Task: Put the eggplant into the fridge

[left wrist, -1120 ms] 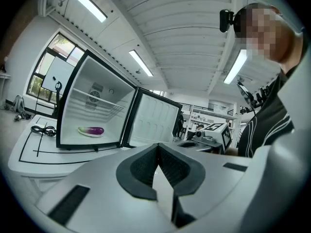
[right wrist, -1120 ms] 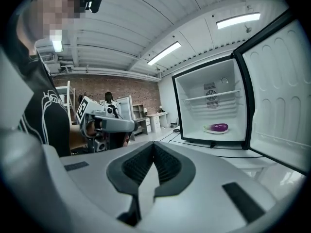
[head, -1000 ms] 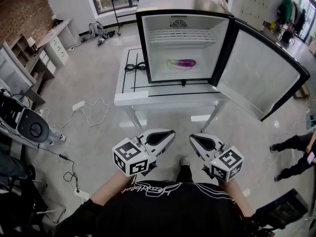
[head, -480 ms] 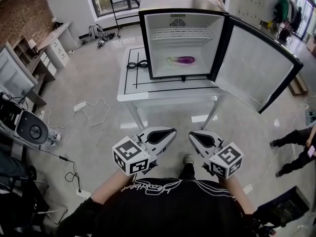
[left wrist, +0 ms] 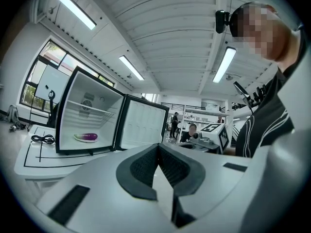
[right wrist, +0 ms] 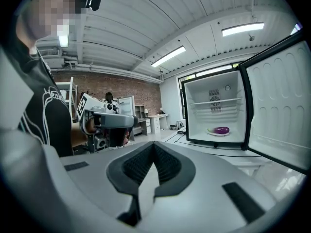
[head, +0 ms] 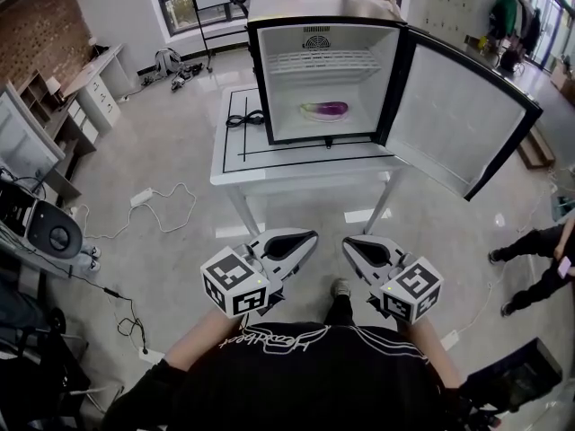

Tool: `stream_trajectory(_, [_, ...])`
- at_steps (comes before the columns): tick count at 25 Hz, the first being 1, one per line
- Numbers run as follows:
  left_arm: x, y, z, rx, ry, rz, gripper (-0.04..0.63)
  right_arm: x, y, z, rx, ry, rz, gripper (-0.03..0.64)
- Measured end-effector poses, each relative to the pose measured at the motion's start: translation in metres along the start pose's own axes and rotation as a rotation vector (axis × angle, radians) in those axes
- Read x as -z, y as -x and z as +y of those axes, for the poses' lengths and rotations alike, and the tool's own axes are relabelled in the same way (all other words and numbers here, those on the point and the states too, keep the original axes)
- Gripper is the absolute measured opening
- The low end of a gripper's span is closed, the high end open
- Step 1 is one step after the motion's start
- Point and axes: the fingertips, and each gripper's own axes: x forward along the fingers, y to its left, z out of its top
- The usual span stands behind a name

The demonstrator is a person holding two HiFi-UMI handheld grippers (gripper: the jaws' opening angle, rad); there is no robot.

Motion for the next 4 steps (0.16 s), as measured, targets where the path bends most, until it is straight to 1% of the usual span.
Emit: stream_trajectory(4, [0.0022, 0.0023, -0.0018, 0.007, 0.000, 0.002, 0.008, 0.0009, 0.0015, 0.0035, 0.006, -0.003, -0.001, 0.008])
